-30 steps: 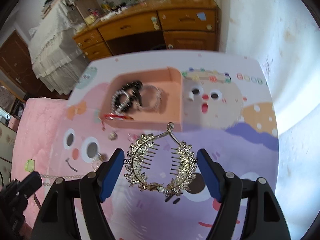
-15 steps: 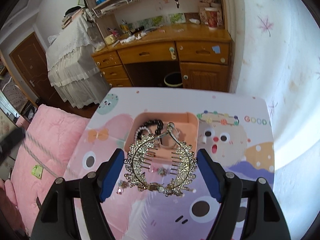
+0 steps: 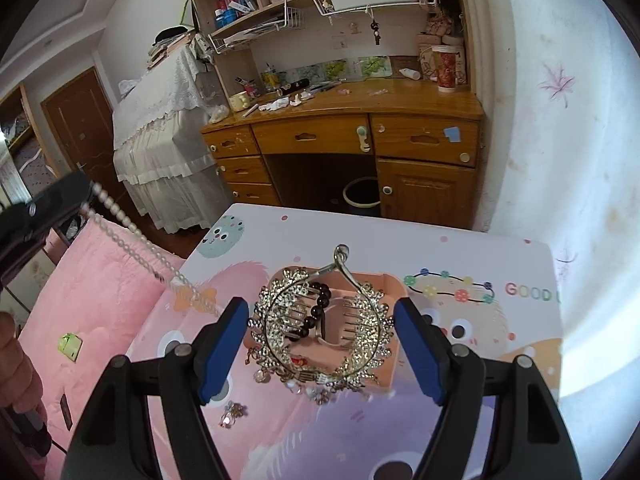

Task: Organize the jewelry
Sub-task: 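Carry the hair comb and pearl strand over the pink box, then open both grippers to drop the comb and pearl strand into the box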

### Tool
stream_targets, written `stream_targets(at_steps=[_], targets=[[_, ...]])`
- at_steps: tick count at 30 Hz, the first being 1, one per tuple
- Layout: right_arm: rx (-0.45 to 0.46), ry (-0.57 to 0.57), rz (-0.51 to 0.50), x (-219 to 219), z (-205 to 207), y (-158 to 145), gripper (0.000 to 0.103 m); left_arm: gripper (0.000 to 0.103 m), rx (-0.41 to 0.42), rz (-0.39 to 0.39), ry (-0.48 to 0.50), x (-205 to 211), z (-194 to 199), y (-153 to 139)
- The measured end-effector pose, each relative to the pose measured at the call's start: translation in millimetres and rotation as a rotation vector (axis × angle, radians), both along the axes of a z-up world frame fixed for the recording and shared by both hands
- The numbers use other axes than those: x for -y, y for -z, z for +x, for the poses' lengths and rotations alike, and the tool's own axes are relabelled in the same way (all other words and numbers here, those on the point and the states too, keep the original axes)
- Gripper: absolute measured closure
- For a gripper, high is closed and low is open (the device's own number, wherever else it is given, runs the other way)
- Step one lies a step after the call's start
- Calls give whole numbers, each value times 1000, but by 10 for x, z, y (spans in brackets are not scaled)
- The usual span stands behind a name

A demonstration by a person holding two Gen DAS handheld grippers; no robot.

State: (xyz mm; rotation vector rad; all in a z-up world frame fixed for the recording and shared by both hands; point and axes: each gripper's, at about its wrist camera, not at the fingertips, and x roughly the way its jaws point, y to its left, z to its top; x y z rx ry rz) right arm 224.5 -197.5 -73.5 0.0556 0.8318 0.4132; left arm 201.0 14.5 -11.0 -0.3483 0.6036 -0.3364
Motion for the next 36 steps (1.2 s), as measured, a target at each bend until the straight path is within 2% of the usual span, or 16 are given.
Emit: stream_targets(at_steps=[6, 7, 9, 10, 11, 15, 18, 22, 27, 29, 36], targets=[[0, -12, -13, -50, 129, 214, 28, 100, -44, -16, 20, 91, 302, 176], [-2, -4, -17, -52, 148, 244, 27, 95, -57, -5, 15, 103, 345, 208], [-22, 24, -17, -41, 212, 343, 27, 73, -106, 28, 5, 151, 460, 279], [-52, 34, -23, -33, 251, 401, 27, 54, -126, 43, 5, 164, 498, 304], [-71, 47, -30, -22, 276, 440, 27, 47, -143, 56, 4, 174, 534, 329], [-95, 62, -14, 69, 272, 500, 24, 43, -166, 64, 25, 175, 567, 388], [-107, 82, -3, 140, 234, 529, 22, 34, -194, 78, 15, 153, 562, 456], [-153, 102, 30, 236, 145, 635, 22, 31, -271, 101, -14, 94, 484, 655], [-231, 119, 60, 336, -94, 824, 22, 29, -378, 142, -58, -4, 268, 990], [-259, 122, 70, 356, -190, 889, 22, 22, -401, 143, -62, -37, 178, 1085], [-345, 92, 36, 317, -500, 1101, 22, 22, -500, 199, -82, -127, -192, 1442]])
